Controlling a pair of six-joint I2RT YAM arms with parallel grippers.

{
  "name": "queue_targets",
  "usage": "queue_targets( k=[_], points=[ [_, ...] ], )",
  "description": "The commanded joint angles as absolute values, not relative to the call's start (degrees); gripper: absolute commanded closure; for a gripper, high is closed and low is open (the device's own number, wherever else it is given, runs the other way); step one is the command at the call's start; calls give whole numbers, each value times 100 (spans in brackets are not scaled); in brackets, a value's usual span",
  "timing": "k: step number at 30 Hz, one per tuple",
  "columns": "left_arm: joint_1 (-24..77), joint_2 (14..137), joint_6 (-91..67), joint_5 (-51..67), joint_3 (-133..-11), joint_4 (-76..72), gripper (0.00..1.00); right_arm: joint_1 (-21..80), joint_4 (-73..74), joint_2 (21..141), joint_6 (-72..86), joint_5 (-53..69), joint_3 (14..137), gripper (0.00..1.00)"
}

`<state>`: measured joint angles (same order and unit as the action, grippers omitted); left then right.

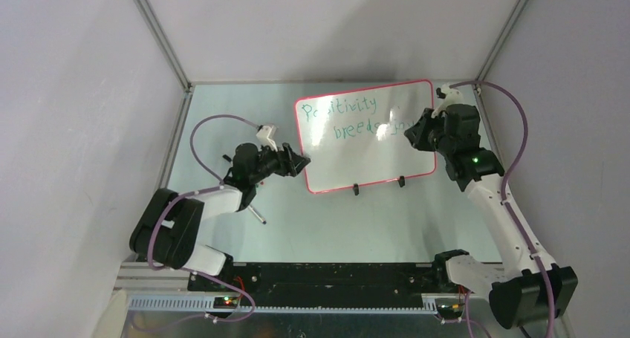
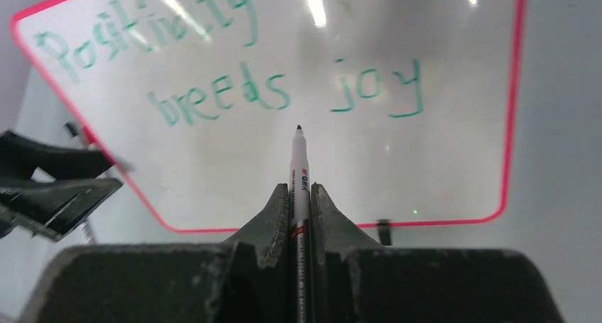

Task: Write a sentence on the whiteboard
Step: Write a sentence on the whiteboard, then pick up the pen cap from the center of the board.

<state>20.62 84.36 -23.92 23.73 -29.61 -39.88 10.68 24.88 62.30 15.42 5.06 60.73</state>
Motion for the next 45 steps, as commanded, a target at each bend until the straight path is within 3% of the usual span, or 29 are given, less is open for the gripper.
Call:
queue_targets(
  k=[1,6,12,16,23,32,38,45],
  points=[
    [2081,7631,-2274,1610,-2673,-3864,24,1430,2124,5857,1509,1095,5869,100],
    [2083,6245,-2518,-488,-2542,-2038,3,1813,1869,5579,1512,1224,5707,100],
    [1915,5149,-4637,-3231,-2823,798,1,2041,1704,5628,1660,1563,5627,100],
    [1742,5041,-5307,-3367,-3031,1827,5,2299,1650,5567,1658,1549,5606,100],
    [1716,5662,-6737,-3822,-3860,3681,35,2611,1743,5519,1581,1378,5605,100],
    [1140,6485,-7911,-2620,-4403,3968,42,2689,1690,5445,1558,1287,5530,100],
    [968,7435,-7861,-1936,-4732,3776,46,2695,1661,5421,1554,1264,5520,100],
    [956,7831,-8088,-1982,-4746,3676,48,2691,1676,5403,1541,1233,5517,100]
  ],
)
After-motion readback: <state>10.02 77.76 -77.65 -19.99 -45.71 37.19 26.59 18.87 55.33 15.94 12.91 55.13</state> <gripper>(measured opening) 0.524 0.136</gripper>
